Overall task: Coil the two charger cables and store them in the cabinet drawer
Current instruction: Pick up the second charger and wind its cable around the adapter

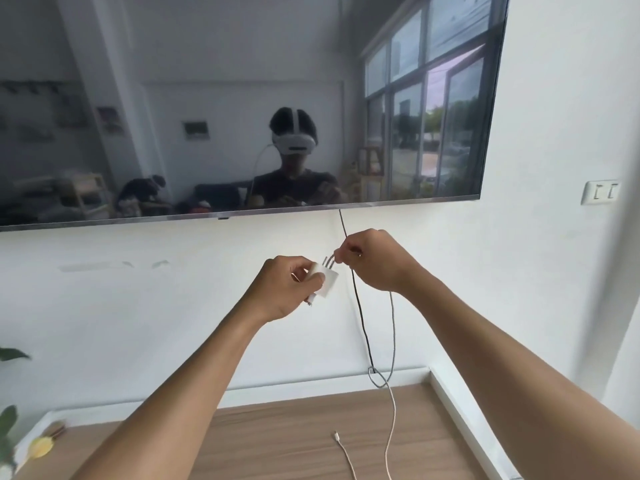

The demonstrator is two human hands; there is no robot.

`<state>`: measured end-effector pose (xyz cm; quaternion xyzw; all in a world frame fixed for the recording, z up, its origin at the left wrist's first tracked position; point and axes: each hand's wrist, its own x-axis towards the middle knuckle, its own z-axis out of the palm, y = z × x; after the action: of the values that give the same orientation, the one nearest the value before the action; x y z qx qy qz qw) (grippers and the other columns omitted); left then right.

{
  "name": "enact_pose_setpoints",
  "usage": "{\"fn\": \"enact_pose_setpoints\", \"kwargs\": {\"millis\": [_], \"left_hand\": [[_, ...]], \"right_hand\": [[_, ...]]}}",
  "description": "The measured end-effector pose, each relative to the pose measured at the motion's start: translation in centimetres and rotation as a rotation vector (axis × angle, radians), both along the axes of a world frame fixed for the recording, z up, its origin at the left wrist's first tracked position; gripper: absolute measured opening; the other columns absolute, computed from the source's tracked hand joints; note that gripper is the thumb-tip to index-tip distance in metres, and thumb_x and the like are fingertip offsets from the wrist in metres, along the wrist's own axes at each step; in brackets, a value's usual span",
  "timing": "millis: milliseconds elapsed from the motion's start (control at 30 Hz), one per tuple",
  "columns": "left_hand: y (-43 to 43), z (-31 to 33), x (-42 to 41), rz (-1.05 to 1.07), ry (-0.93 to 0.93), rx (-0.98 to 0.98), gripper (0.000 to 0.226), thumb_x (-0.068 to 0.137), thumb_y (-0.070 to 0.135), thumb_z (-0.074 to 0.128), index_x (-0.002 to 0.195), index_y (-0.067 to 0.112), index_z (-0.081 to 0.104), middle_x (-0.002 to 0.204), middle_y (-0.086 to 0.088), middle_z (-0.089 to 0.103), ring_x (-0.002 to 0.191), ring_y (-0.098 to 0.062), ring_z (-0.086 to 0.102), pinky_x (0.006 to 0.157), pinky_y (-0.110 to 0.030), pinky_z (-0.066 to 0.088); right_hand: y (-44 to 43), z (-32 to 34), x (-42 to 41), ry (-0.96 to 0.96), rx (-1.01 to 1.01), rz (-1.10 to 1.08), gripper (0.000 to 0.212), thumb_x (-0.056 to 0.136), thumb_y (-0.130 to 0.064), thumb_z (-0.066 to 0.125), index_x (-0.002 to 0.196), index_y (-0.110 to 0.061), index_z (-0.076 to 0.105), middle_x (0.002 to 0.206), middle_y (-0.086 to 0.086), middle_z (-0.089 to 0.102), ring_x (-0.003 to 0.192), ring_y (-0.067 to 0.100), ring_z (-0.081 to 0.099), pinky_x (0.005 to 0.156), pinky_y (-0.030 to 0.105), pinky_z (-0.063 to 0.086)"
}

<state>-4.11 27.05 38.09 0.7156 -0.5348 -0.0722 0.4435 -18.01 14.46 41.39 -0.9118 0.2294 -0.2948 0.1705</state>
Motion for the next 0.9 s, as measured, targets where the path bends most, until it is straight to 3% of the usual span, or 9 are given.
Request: {"fn": "enact_pose_setpoints", "kwargs": {"millis": [100,200,367,433,533,667,767,900], "left_hand": [[-2.6,-0.3,-0.7,0.11,0.085,-0.062,0.013,0.087,0.03,0.064,0.089,0.02,0.072,0.08,-0.004,0.074,0.069,-0.019,0.073,0.068,-0.034,0.053],[-5.3,-0.6,-1.4,0.127,0.27,-0.146,0.019,0.088,0.027,0.064,0.092,0.011,0.073,0.084,-0.007,0.075,0.068,-0.018,0.074,0.078,-0.037,0.06],[-7.3,-0.6,-3.4,0.043,0.59,-0.21,0.028,0.093,0.022,0.062,0.093,-0.004,0.07,0.079,-0.019,0.073,0.067,-0.024,0.069,0.074,-0.033,0.061],[-7.9,-0.4,-3.9,0.029,0.627,-0.211,0.029,0.094,0.023,0.061,0.094,-0.004,0.07,0.088,-0.023,0.073,0.07,-0.026,0.069,0.073,-0.032,0.061],[-9.1,0.1,-4.7,-0.061,0.65,-0.21,0.033,0.096,0.023,0.057,0.098,-0.008,0.067,0.091,-0.027,0.07,0.07,-0.028,0.068,0.075,-0.034,0.059],[-9.6,0.3,-5.8,-0.286,0.583,-0.15,0.036,0.091,0.03,0.056,0.094,-0.004,0.068,0.086,-0.023,0.066,0.077,-0.024,0.066,0.08,-0.028,0.055],[-9.2,0.3,-5.5,-0.37,0.467,-0.1,0.041,0.089,0.031,0.054,0.102,-0.005,0.068,0.093,-0.021,0.067,0.086,-0.023,0.063,0.085,-0.03,0.052],[-8.8,0.4,-5.6,-0.474,0.292,0.019,0.026,0.096,0.024,0.055,0.104,0.006,0.071,0.09,-0.008,0.069,0.082,-0.017,0.061,0.082,-0.028,0.05]], "right_hand": [[-0.9,-0.9,-0.6,-0.033,-0.111,-0.059,0.027,0.091,-0.02,0.045,0.086,-0.019,0.071,0.089,-0.003,0.073,0.079,0.024,0.063,0.069,0.035,0.054],[-1.3,-2.9,-1.3,-0.138,-0.157,-0.085,0.025,0.093,-0.021,0.043,0.083,-0.018,0.066,0.076,0.0,0.067,0.069,0.026,0.057,0.059,0.034,0.048],[-1.9,-7.2,-2.7,-0.364,0.002,0.04,0.027,0.097,-0.023,0.046,0.07,-0.022,0.052,0.051,-0.007,0.04,0.05,0.016,0.035,0.049,0.031,0.033],[-2.5,-8.7,-3.2,-0.412,0.083,0.07,0.026,0.098,-0.026,0.048,0.076,-0.019,0.059,0.053,-0.001,0.042,0.051,0.015,0.033,0.049,0.033,0.032],[-3.8,-9.6,-3.8,-0.463,0.185,0.108,0.022,0.098,-0.031,0.05,0.089,-0.022,0.069,0.059,0.002,0.05,0.05,0.013,0.035,0.05,0.029,0.034],[-5.9,-9.1,-4.9,-0.468,0.252,0.193,0.022,0.097,-0.031,0.053,0.082,-0.032,0.069,0.06,-0.008,0.048,0.054,0.008,0.042,0.054,0.016,0.033],[-7.2,-7.9,-6.2,-0.348,0.292,0.251,0.03,0.095,-0.028,0.057,0.072,-0.047,0.061,0.057,-0.016,0.054,0.059,0.001,0.05,0.058,0.01,0.036],[-9.9,-6.2,-7.8,-0.119,0.223,0.204,0.021,0.092,-0.029,0.061,0.074,-0.04,0.065,0.065,-0.012,0.061,0.063,0.007,0.05,0.062,0.02,0.042]]}}
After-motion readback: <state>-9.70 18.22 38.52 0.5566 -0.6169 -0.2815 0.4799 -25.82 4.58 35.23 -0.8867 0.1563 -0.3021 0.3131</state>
